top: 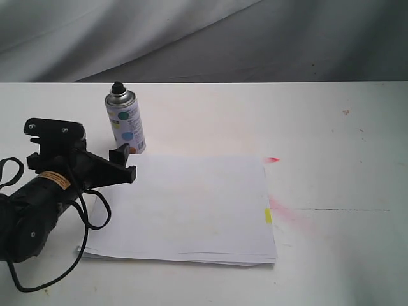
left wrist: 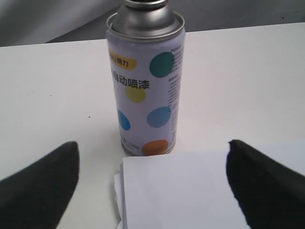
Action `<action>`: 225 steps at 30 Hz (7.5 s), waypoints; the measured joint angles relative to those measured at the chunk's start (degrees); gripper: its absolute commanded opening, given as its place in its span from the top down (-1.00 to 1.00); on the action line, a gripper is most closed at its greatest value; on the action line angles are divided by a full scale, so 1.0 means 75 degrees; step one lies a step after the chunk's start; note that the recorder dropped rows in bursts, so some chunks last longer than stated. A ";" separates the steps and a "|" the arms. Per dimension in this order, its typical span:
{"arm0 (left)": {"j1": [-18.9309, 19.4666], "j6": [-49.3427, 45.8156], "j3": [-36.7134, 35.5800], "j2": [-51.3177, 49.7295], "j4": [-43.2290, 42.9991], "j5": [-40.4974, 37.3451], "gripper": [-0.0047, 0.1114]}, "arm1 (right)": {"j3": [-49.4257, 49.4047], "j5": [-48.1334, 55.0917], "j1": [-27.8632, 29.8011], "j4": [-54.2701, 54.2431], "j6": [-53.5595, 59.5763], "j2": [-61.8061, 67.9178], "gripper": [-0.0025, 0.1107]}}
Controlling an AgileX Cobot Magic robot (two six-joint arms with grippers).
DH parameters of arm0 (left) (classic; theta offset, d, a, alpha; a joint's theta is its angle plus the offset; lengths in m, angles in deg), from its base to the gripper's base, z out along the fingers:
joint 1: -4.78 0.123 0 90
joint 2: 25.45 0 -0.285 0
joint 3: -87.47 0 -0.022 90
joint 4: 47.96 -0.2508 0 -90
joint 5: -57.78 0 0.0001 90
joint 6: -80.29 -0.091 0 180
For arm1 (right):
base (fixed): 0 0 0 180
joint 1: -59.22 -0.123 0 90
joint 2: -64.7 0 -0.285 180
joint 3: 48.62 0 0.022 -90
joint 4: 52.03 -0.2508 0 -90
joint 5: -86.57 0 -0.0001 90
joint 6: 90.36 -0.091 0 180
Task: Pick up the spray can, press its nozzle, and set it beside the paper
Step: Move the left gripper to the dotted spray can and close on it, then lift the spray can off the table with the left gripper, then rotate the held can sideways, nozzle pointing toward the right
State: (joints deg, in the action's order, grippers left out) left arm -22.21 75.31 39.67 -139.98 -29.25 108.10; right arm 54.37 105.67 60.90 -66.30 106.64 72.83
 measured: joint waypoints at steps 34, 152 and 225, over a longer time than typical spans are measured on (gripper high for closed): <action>0.0000 0.0575 0.0454 -0.1434 0.0032 0.1681 -0.63 | 0.0000 0.0014 0.0000 0.0000 0.0000 0.0000 0.96; -0.0494 -0.6109 0.1339 0.2005 -0.0031 -0.5264 0.92 | 0.0000 0.0014 0.0000 0.0000 0.0000 0.0000 0.96; -0.2803 0.7603 0.2764 0.0118 -1.5208 -1.2536 0.92 | 0.0000 0.0014 0.0000 0.0000 0.0000 0.0000 0.96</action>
State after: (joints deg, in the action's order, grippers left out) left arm -43.23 132.33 60.40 -139.10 -143.31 14.08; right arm 54.37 105.78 60.90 -66.30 106.64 72.83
